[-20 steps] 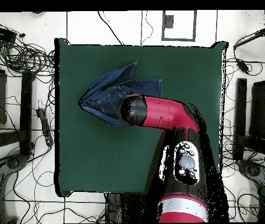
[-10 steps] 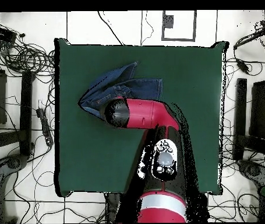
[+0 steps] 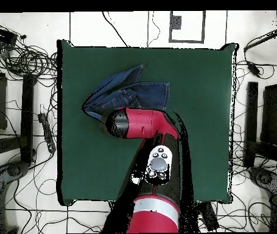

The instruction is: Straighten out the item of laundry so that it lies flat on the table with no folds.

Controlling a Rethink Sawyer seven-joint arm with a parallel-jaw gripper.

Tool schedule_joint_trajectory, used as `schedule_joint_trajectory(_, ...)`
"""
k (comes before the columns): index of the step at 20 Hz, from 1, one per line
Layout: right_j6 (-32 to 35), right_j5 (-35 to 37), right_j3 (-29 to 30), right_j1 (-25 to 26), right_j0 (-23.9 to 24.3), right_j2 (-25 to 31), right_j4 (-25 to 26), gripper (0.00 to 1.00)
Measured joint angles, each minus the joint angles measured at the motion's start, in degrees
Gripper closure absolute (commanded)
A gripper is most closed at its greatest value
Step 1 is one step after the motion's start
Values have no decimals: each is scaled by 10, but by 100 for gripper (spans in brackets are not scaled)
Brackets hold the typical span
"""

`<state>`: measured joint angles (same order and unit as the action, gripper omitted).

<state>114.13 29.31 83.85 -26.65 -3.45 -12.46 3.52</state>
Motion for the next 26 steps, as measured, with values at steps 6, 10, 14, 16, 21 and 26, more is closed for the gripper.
schedule_joint_trajectory(6, 0, 0, 1, -3, -3, -17, -1, 0)
schedule_joint_trajectory(10, 0, 0, 1, -6, -10, -29, -2, 0)
schedule_joint_trajectory(14, 0, 0, 1, -5, -13, -34, -6, 0)
schedule_joint_trajectory(16, 0, -2, 2, -4, -11, -34, -12, 0)
schedule_joint_trajectory(21, 0, -26, 3, 9, -6, -35, -32, 0)
schedule_joint_trajectory(26, 0, -39, 3, 32, -15, -42, -47, 0)
